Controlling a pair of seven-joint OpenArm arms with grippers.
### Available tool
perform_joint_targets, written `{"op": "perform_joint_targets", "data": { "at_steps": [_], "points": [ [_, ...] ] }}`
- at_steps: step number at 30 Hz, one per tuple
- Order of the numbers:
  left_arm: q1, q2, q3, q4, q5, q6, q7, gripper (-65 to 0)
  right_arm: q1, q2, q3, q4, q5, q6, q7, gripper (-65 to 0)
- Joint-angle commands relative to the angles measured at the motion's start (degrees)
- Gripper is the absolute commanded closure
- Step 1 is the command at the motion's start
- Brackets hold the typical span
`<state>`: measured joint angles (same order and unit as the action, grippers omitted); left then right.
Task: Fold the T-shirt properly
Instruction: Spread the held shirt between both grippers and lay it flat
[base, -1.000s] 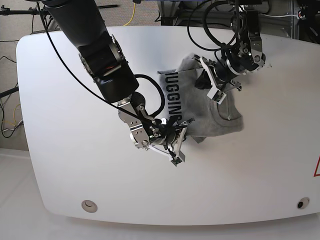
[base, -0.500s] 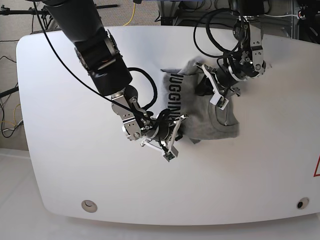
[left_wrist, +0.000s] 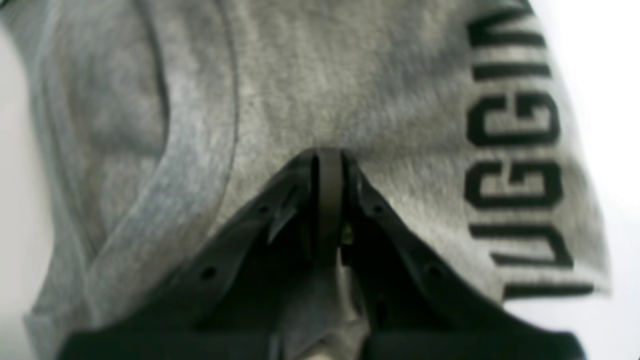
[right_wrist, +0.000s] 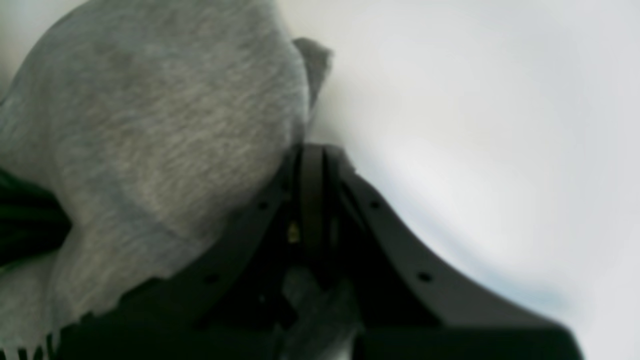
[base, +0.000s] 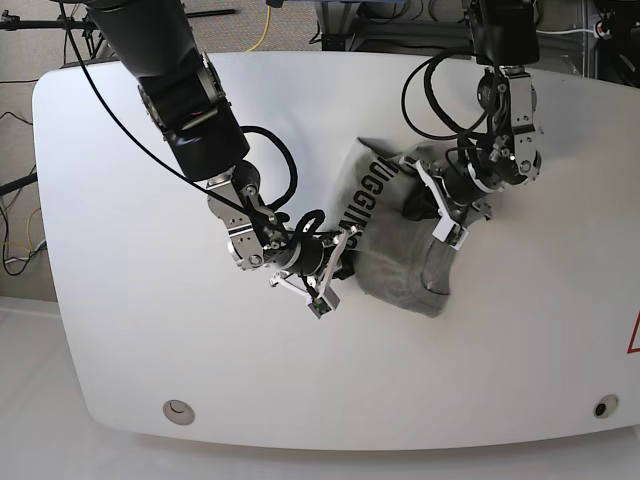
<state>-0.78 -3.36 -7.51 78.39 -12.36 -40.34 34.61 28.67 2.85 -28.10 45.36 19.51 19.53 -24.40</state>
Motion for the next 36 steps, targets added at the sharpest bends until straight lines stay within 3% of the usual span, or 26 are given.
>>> {"op": "perform_joint_targets", "data": {
  "at_steps": [1, 9, 18, 24, 36],
  "points": [
    [-2.1, 0.1, 0.0, -0.8, 0.1, 0.3, -0.5, 0.0, -2.0, 2.4, -0.3, -1.4, -5.0, -2.5, -10.0, 0.0],
    [-5.7, 0.1, 0.2, -4.1, 0.1, 0.3, -0.6, 0.0, -3.9, 3.2, 5.5, -1.2, -5.6, -2.6, -9.9, 0.0],
    [-7.8, 0.0, 0.3, -5.6, 0.1, 0.3, -0.6, 0.0, -9.8, 6.9, 10.0, 7.4, -5.7, -2.6, -10.0, 0.0],
    [-7.6, -0.2, 0.3, -6.5, 0.5, 0.3, -4.6, 0.0, -15.5, 8.3, 14.9, 15.7, -5.8, -2.6, -13.4, 0.0],
    [-9.3, -0.4, 0.3, -11.6, 5.3, 0.3, -9.2, 0.0, -26.5, 8.8, 17.6, 31.3, -6.0, -2.6, -16.7, 0.0]
  ]
}}
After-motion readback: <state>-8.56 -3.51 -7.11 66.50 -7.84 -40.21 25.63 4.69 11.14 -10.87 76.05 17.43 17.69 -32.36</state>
